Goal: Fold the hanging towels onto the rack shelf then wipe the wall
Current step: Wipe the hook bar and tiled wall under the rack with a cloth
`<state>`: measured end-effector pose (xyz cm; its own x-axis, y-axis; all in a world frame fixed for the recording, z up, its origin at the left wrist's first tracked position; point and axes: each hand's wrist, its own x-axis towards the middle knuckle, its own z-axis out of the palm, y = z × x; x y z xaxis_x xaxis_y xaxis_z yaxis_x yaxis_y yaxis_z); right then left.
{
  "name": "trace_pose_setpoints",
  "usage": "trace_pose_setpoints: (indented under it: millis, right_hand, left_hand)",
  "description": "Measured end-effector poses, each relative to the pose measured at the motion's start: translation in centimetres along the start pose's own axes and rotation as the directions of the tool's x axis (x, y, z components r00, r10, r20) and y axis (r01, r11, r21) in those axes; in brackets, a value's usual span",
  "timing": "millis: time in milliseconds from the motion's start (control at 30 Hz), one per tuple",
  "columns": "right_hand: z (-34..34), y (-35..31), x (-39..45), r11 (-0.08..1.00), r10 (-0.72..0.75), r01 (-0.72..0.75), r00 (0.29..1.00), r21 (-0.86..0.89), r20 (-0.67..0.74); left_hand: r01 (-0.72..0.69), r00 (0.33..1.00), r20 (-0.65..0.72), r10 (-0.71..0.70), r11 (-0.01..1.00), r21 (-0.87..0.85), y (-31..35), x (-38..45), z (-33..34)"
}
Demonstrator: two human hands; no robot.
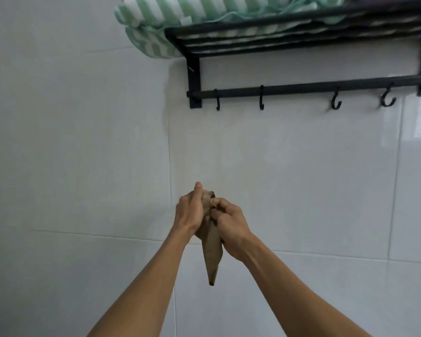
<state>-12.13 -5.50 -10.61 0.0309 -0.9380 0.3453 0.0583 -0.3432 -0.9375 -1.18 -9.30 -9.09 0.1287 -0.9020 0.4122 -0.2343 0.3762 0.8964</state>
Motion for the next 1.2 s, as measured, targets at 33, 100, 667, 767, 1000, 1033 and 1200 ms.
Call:
trace_pose_setpoints:
  millis: [33, 100, 667, 767, 1000, 1033, 1200]
  right_hand:
    - [-0.3, -1.2, -0.3, 1.000, 0.001, -0.001, 1.000, 0.005, 0.006]
    - [-0.6, -3.7, -0.7, 1.000, 0.007, -0.008, 1.000, 0.014, 0.019]
    - [-6.9, -16.6, -9.5, 0.852, -0.192, 0.022, 0.943, -0.523, -0.273]
    - [-9.8, -18.4, -13.3, 0.812, -0.213, -0.017, 0.922, -0.583, -0.324]
    - [-18.9, -22.1, -25.7, 0.771, -0.158, -0.179, 0.876, -0.612, -0.455]
    - [-19.9, -22.5, -27.7, 0.773, -0.142, -0.204, 0.867, -0.601, -0.477]
    - [-24.2, -23.6, -38.3, 0.784, -0.061, -0.321, 0.812, -0.531, -0.580]
  left_hand:
    - [0.016, 1.000, 0.025, -0.016, 1.000, -0.002, 0.9, 0.1, -0.2]
    - [0.049, 0.997, 0.067, -0.049, 0.999, -0.011, 2.9, 0.2, -0.7]
    - [-0.087, 0.944, 0.316, 0.093, 0.996, -0.035, 15.3, -6.1, 1.1]
    - [-0.077, 0.932, 0.348, 0.101, 0.994, -0.082, 17.2, -8.9, 2.4]
    - [0.070, 0.699, 0.707, 0.105, 0.974, -0.214, 21.2, -19.3, 7.6]
    - [0.079, 0.657, 0.747, 0.096, 0.978, -0.195, 21.5, -20.9, 8.5]
    - [0.173, 0.544, 0.836, 0.072, 0.965, -0.196, 22.6, -30.0, 14.0]
